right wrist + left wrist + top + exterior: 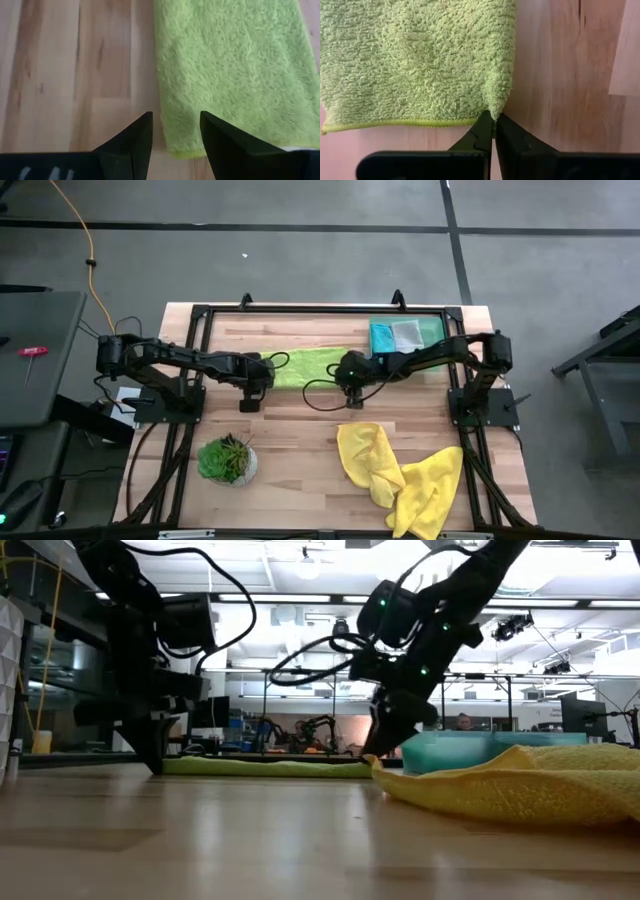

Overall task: Fold microfiber towels
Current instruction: Fold the green towel

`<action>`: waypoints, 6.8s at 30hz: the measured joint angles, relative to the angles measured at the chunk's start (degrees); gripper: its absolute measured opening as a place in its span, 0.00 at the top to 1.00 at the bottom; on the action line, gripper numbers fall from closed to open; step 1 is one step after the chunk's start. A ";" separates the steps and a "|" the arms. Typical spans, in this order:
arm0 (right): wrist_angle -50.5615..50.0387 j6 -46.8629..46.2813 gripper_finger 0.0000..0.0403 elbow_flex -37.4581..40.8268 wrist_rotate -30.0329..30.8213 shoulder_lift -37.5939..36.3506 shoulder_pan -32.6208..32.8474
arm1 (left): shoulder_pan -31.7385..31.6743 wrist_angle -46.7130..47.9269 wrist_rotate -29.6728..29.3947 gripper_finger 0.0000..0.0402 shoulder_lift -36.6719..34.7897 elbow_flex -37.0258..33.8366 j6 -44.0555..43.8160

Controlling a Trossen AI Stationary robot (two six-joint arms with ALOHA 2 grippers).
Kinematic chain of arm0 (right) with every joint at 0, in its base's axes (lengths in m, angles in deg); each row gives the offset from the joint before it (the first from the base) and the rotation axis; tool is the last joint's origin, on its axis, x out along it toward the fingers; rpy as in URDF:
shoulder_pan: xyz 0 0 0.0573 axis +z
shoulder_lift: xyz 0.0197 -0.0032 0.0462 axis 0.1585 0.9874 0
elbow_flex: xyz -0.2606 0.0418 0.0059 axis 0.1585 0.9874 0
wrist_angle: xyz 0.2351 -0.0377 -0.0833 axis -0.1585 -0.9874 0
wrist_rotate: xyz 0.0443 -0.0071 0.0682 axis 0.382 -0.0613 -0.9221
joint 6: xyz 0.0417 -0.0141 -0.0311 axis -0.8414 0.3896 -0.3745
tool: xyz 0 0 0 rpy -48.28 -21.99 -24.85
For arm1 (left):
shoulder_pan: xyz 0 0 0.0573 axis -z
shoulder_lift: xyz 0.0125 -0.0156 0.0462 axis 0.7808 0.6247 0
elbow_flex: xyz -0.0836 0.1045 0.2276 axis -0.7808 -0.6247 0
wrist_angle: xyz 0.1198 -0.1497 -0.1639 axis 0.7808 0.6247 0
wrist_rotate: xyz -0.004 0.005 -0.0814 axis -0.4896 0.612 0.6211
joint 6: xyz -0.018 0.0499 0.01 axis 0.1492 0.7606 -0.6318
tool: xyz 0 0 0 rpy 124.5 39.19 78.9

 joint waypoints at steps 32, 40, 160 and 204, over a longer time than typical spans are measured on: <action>-4.18 -8.18 0.96 0.01 -1.76 1.88 0.15 | 0.28 -1.27 4.17 1.00 -0.01 0.00 -10.55; -10.26 -19.68 0.99 0.17 -8.44 -0.78 0.55 | 5.34 -1.30 13.34 1.00 -0.04 0.02 -24.11; 6.35 -44.43 1.00 -8.34 3.77 1.11 -4.79 | -1.95 -26.21 -6.16 1.00 -2.23 -7.54 -33.42; -11.67 -76.86 1.00 -8.31 21.57 8.56 13.16 | -1.11 -20.85 -0.40 1.00 -2.47 -7.34 -39.12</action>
